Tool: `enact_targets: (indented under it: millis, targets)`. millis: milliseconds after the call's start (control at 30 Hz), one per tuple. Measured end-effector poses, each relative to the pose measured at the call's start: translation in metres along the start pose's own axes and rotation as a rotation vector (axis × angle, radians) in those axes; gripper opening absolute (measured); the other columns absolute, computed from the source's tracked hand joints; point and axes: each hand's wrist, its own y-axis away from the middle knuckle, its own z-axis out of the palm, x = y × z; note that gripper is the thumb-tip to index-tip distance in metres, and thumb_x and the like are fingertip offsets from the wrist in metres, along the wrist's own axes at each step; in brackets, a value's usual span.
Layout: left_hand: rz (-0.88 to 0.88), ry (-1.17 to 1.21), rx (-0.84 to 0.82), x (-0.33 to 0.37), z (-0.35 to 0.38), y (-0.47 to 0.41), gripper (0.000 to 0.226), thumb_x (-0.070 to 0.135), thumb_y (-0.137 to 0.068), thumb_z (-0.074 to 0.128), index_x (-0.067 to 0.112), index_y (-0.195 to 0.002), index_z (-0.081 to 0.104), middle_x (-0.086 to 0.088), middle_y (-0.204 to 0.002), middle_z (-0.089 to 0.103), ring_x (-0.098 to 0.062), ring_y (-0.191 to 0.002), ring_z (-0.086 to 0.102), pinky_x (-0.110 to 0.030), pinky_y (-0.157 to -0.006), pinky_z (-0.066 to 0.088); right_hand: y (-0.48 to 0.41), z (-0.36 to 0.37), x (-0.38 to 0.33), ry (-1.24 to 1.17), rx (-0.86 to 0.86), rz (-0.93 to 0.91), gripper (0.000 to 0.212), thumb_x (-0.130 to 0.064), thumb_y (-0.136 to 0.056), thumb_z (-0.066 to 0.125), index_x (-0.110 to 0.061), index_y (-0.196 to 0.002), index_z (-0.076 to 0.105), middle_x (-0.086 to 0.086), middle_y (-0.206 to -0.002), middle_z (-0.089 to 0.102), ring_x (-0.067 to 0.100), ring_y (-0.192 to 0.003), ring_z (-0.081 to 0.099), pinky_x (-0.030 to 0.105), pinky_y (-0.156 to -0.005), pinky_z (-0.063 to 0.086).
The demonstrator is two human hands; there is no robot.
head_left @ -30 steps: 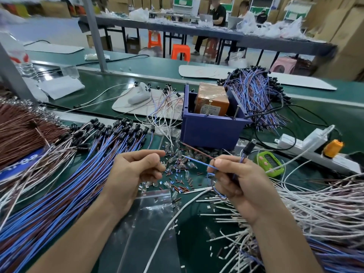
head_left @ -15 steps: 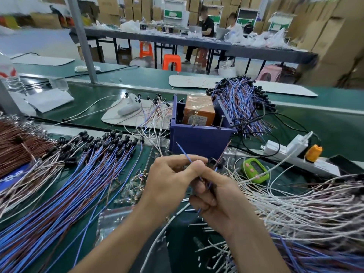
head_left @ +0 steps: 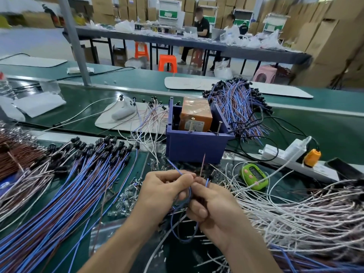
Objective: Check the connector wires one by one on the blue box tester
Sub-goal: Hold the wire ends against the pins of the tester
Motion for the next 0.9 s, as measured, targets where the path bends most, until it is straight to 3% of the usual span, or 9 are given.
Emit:
enact_targets:
  millis: [133,233,333,467,600,667,800,900]
  targets:
    - [0.030,0.032,0.011,-0.001,-0.003,-0.002,0.010,0.003,-0.087,0.076,0.011,-0.089,0.082,-0.008,-0.057,0.064,-0.015,-0.047,0.051,-0.018,-0.050,0.046,0.001,0.000,0.001,0.215,0.078,-0.054,0.025,-0.012,-0.108,0.043,0.002,-0.095,0.059,0.020,-0.074,0.070,0.007,-0.029,0.026,0.017,-0.033,0.022]
    - [0.076,0.002,0.012,0.000,-0.004,-0.001,0.007,0.022,-0.082,0.079,0.017,-0.084,0.084,-0.009,-0.057,0.067,-0.017,-0.055,0.061,-0.018,-0.062,0.053,0.003,0.000,-0.001,0.303,0.072,-0.042,0.037,-0.020,-0.108,0.044,0.001,-0.090,0.067,0.023,-0.073,0.070,0.008,-0.028,0.024,0.017,-0.034,0.020]
    - [0.051,0.082,-0.060,0.000,-0.005,-0.001,0.029,0.034,-0.072,0.078,0.009,-0.087,0.081,-0.010,-0.046,0.048,-0.021,-0.036,0.048,-0.021,-0.051,0.049,0.006,-0.001,-0.004,0.311,-0.003,-0.001,0.042,-0.023,-0.108,0.043,-0.002,-0.082,0.071,0.026,-0.072,0.069,0.009,-0.028,0.025,0.019,-0.037,0.018]
    - [-0.004,0.139,-0.149,0.000,-0.008,-0.001,0.026,0.028,-0.074,0.088,0.007,-0.069,0.073,-0.010,-0.048,0.047,-0.023,-0.033,0.048,-0.023,-0.043,0.042,0.008,-0.003,-0.006,0.325,-0.046,0.014,0.037,-0.024,-0.103,0.052,-0.010,-0.077,0.075,0.021,-0.067,0.066,0.009,-0.030,0.027,0.024,-0.042,0.015]
    - [-0.015,0.107,0.123,0.002,-0.008,-0.007,0.020,0.023,-0.067,0.088,0.011,-0.058,0.074,-0.003,-0.052,0.057,-0.013,-0.045,0.050,-0.024,-0.048,0.047,0.009,0.001,-0.004,0.571,0.177,-0.226,0.007,-0.022,-0.078,0.079,-0.022,-0.079,0.072,0.003,-0.063,0.068,0.010,-0.043,0.042,0.019,-0.045,0.035]
    - [0.005,-0.004,0.214,0.001,-0.007,-0.009,0.019,0.013,-0.076,0.085,0.015,-0.059,0.077,-0.001,-0.052,0.061,-0.010,-0.044,0.050,-0.020,-0.048,0.046,0.009,0.000,0.000,0.774,0.278,-0.343,0.027,-0.036,-0.064,0.083,-0.023,-0.081,0.066,-0.006,-0.053,0.060,0.010,-0.046,0.043,0.019,-0.048,0.036]
    - [-0.012,-0.021,0.237,-0.003,-0.004,-0.008,0.030,0.012,-0.083,0.078,0.020,-0.054,0.074,0.000,-0.051,0.060,-0.010,-0.042,0.054,-0.018,-0.043,0.044,0.010,0.004,0.007,1.025,0.337,-0.522,0.031,-0.046,-0.060,0.080,-0.027,-0.076,0.061,-0.011,-0.058,0.065,0.006,-0.046,0.053,0.013,-0.045,0.036]
    - [-0.059,0.100,0.176,-0.003,-0.003,-0.007,0.025,0.009,-0.082,0.079,0.020,-0.059,0.077,-0.001,-0.054,0.060,-0.009,-0.042,0.055,-0.017,-0.044,0.045,0.008,0.003,0.009,1.057,0.362,-0.539,0.022,-0.037,-0.069,0.082,-0.027,-0.077,0.064,-0.010,-0.065,0.069,0.007,-0.054,0.062,0.019,-0.049,0.045]
